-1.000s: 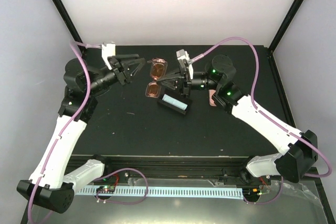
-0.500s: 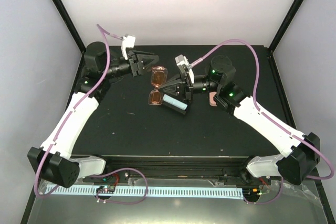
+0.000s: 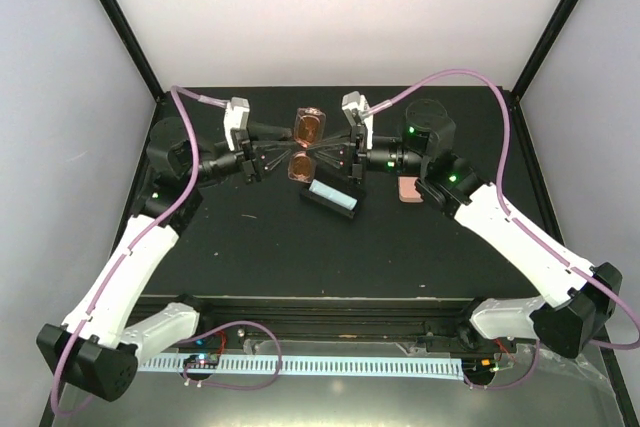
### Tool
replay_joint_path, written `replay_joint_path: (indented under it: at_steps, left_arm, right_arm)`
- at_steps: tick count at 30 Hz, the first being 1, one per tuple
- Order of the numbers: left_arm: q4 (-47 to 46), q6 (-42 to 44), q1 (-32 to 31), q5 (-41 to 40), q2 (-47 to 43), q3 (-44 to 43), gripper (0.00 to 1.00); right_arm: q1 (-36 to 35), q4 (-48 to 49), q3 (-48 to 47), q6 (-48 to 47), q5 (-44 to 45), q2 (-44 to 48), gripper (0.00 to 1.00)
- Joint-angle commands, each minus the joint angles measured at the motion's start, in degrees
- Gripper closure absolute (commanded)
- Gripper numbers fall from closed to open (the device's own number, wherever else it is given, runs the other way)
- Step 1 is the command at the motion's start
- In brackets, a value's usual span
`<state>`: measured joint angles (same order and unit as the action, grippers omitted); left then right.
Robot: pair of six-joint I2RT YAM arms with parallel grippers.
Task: Organize the sunglasses
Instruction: Fold the sunglasses, then adjust the sunglasses case at the center of the board.
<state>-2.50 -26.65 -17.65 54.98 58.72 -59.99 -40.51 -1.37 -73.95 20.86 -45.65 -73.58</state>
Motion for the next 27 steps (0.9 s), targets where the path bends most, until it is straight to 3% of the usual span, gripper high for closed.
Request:
replay_joint_path:
  at_steps: [1,5,7,9,13,19,27]
  left_arm:
    - [11.87,4.03,-0.37,-18.43,-0.11,-0.20,0.44]
    - [21.54,0.80,-0.35,-34.55,6.27,2.57,0.60]
    - [24.40,-1.68,-0.43,-36.42,11.54,4.20,0.70]
    - [21.06,-4.04,-0.67,-34.85,15.33,8.69,0.76]
    - [14.34,-7.68,-1.66,-33.35,22.44,13.39,0.80]
    - [14.44,-6.76,-4.23,-33.96,33.92,10.03,0.84]
    - [12.81,-6.95,-4.97,-35.01,42.47,7.37,0.88]
  right_arm:
    - [0.41,-7.37,-0.94,-4.42,7.60,1.15,0.99]
    - [0.46,-13.95,-0.65,-7.24,12.71,1.78,0.99]
    - [0.46,-17.79,-0.87,-8.29,15.41,1.06,0.99]
    - [0.63,-21.82,-1.24,-9.62,18.45,-0.16,0.99]
    - [1.10,-30.41,-3.35,-13.00,23.72,-4.95,0.99]
    - [1.62,-45.06,-12.46,-18.93,30.77,-16.98,0.99]
    - [3.28,-45.92,-17.03,-15.90,34.01,-26.23,0.99]
